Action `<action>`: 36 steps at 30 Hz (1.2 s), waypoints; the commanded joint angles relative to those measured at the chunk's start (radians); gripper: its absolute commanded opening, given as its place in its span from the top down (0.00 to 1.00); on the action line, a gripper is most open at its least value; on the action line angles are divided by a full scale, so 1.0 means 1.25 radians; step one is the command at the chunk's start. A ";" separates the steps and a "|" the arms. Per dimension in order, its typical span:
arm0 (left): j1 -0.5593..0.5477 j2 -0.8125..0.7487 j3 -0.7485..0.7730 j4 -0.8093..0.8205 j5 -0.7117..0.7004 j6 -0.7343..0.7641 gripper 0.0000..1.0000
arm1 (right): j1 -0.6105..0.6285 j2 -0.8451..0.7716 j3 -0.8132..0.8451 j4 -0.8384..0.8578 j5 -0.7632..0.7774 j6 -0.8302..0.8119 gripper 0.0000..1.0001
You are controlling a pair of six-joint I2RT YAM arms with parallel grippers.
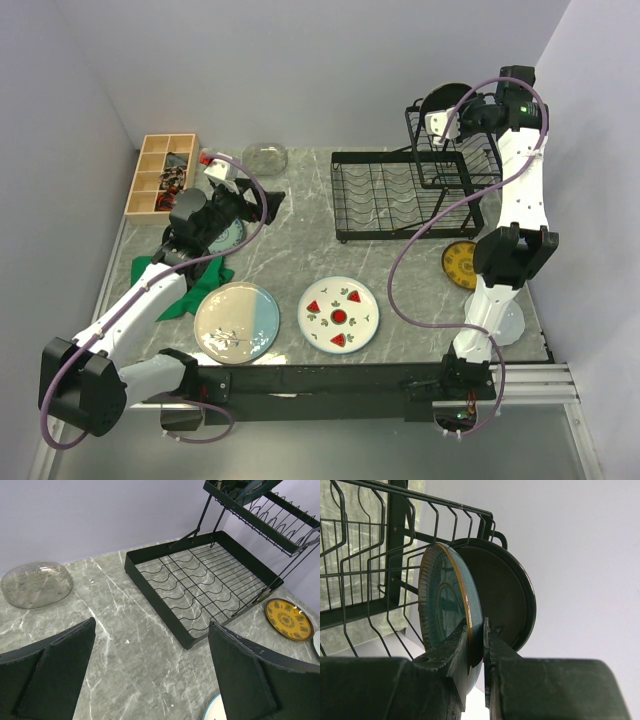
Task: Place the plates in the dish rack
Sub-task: Insert the plate into the dish rack
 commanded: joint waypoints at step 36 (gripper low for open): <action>0.002 -0.007 0.010 0.035 0.004 -0.019 0.01 | 0.000 -0.002 0.022 0.094 -0.056 -0.017 1.00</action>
